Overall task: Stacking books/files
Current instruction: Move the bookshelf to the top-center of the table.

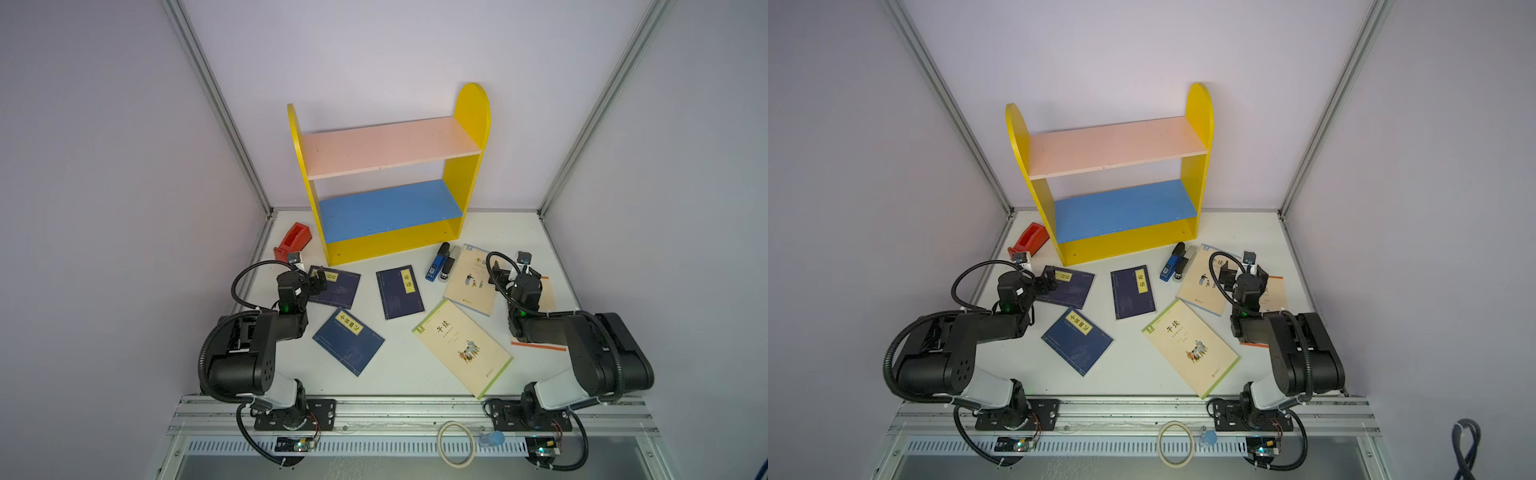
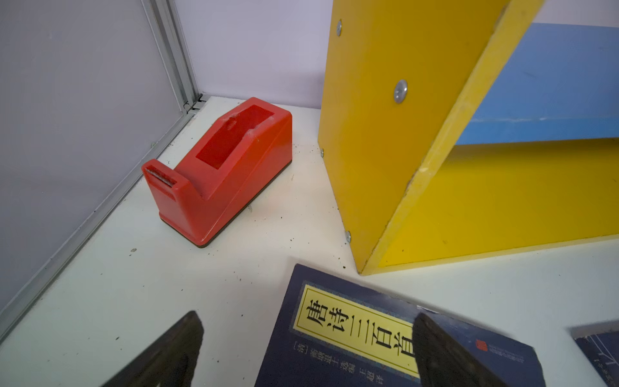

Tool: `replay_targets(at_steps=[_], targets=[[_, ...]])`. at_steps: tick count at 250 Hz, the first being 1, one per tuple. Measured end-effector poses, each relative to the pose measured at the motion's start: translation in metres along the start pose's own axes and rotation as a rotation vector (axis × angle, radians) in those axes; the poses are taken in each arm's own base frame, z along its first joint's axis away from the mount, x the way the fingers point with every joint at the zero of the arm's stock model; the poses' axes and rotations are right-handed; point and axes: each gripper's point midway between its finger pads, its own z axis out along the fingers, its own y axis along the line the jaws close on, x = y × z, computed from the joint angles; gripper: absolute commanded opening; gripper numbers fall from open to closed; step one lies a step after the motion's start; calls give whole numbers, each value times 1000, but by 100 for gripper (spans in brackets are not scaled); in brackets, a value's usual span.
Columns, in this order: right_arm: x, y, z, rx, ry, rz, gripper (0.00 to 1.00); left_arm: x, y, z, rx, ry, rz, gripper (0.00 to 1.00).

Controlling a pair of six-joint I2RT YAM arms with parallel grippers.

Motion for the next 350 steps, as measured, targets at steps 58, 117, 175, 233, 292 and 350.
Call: replay_targets(at_steps=[58,117,175,233,292,350], targets=[[0,0,0,0,0,0,99,0,0,0,0,0,0,100],[0,0,0,0,0,0,99,0,0,0,0,0,0,100],[4,0,-4,-7,2,-1,99,0,0,0,0,0,0,100],[7,-1,-11,-18,-18,4,99,0,-1,0,1,0,0,100],[-21,5,-25,-46,-91,3,99,1,-7,-13,-30,-20,24,100],[-94,20,-43,-66,-192,24,99,-77,-17,-47,-73,-171,-5,100]])
